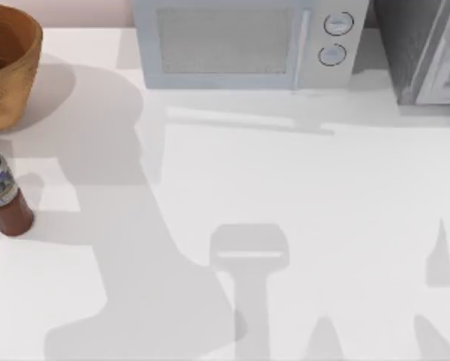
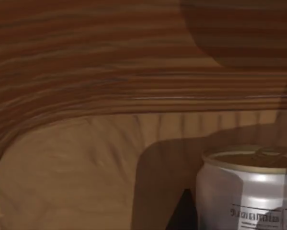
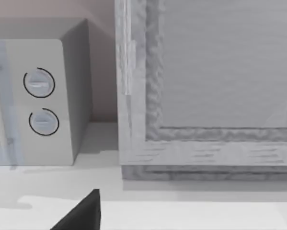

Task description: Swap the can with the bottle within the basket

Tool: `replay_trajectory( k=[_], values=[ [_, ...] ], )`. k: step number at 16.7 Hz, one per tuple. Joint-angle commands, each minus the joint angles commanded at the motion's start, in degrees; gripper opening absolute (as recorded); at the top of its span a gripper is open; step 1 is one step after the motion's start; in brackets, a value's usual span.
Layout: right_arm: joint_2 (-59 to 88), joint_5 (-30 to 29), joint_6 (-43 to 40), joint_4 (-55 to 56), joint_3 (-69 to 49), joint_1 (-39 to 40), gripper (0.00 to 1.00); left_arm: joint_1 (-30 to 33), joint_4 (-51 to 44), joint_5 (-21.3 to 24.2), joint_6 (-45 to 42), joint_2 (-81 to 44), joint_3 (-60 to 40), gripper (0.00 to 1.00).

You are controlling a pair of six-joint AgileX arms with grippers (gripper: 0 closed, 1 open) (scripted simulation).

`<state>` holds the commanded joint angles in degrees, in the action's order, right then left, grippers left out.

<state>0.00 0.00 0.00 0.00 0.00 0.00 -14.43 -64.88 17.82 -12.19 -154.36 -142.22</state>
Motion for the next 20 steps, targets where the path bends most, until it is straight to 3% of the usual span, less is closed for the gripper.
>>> replay_trajectory(
  k=[10, 15, 20],
  values=[
    [0.0, 0.0, 0.0, 0.0, 0.0, 0.0, 1.0, 0.3, 0.4, -0.2, 0.9, 4.8, 3.5, 0.0],
    [0.0, 0.0, 0.0, 0.0, 0.0, 0.0, 1.0, 1.5, 6.6, -2.4, 2.6, 20.5, 19.4, 0.0],
    [0.0, 0.0, 0.0, 0.0, 0.0, 0.0, 1.0, 4.2, 18.4, -5.4, 4.2, 48.6, 43.9, 0.0]
  ],
)
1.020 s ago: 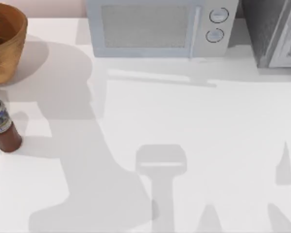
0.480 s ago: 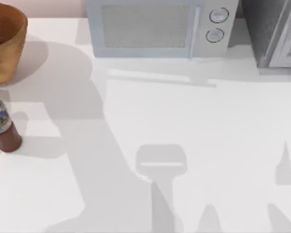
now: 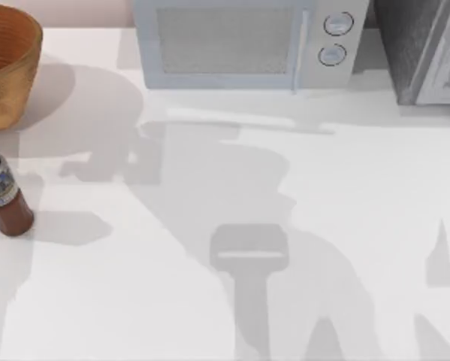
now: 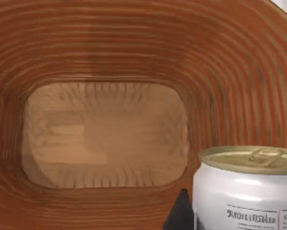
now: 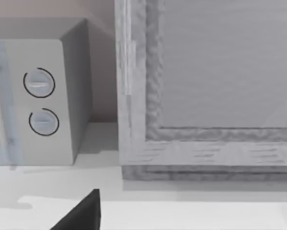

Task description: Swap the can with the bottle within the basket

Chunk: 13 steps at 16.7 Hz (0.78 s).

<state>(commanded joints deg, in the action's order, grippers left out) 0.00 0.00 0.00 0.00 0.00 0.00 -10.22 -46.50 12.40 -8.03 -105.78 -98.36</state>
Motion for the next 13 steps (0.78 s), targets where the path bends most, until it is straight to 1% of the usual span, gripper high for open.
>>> replay_trajectory(
  k=[9, 13],
  values=[
    [0.0, 0.0, 0.0, 0.0, 0.0, 0.0, 1.0, 5.9, 26.0, -6.7, 3.8, 60.4, 54.8, 0.0],
    [0.0, 0.0, 0.0, 0.0, 0.0, 0.0, 1.0, 8.2, 36.3, -9.5, 5.6, 83.4, 76.5, 0.0]
  ],
)
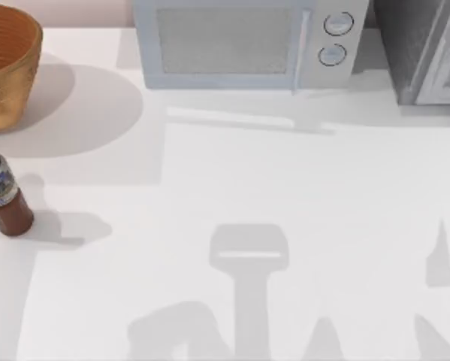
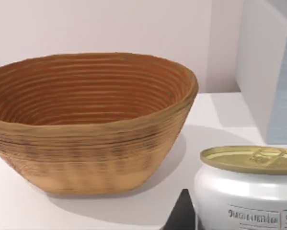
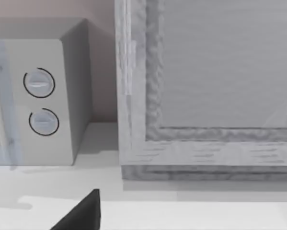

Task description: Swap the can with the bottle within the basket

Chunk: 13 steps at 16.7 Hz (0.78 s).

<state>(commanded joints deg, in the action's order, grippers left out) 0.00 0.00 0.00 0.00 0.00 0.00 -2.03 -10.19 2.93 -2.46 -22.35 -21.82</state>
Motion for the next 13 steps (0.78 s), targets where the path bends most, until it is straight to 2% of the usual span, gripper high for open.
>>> replay_trajectory(
  k=[3, 6, 13],
  values=[
    [0.0, 0.0, 0.0, 0.0, 0.0, 0.0, 1.0, 1.2, 5.8, -1.6, 1.2, 12.8, 12.4, 0.0],
    [0.0, 0.0, 0.0, 0.0, 0.0, 0.0, 1.0, 1.9, 9.3, -2.6, 2.2, 20.3, 19.8, 0.0],
    [0.0, 0.0, 0.0, 0.0, 0.0, 0.0, 1.0, 1.9, 10.1, -2.9, 2.3, 22.1, 21.8, 0.0]
  ],
)
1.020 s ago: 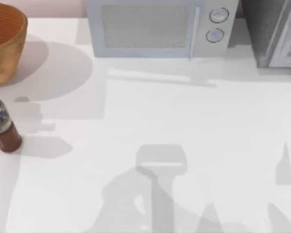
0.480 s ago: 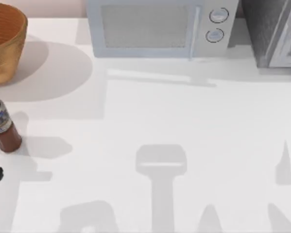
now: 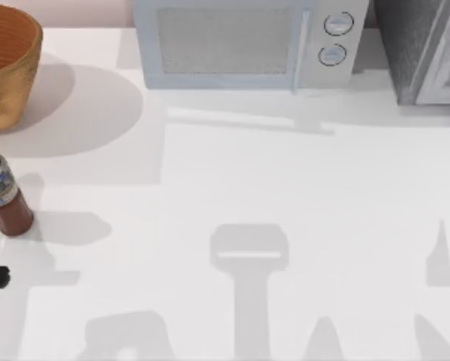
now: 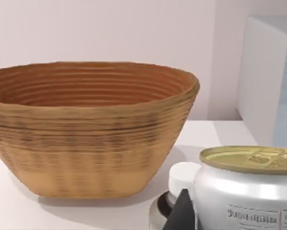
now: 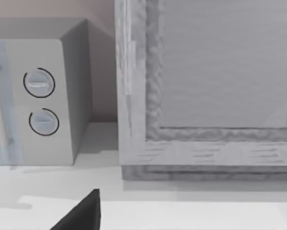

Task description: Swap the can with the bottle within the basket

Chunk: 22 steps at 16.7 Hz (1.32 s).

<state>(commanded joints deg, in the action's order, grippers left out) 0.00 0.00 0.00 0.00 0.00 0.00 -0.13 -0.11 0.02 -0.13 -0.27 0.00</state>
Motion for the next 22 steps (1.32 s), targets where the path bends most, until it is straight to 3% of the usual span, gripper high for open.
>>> replay_trajectory(
  k=[5, 9, 14, 22],
  values=[
    [0.0, 0.0, 0.0, 0.0, 0.0, 0.0, 1.0, 0.2, 1.8, 1.5, 0.0, -5.4, -1.3, 0.0],
    [0.0, 0.0, 0.0, 0.0, 0.0, 0.0, 1.0, 1.9, 8.4, 6.5, -0.3, -18.3, -6.7, 0.0],
    [0.0, 0.0, 0.0, 0.0, 0.0, 0.0, 1.0, 5.9, 21.8, 17.2, -0.9, -41.0, -18.4, 0.0],
    [0.0, 0.0, 0.0, 0.0, 0.0, 0.0, 1.0, 13.7, 46.7, 39.2, -1.5, -85.3, -41.1, 0.0]
  ],
)
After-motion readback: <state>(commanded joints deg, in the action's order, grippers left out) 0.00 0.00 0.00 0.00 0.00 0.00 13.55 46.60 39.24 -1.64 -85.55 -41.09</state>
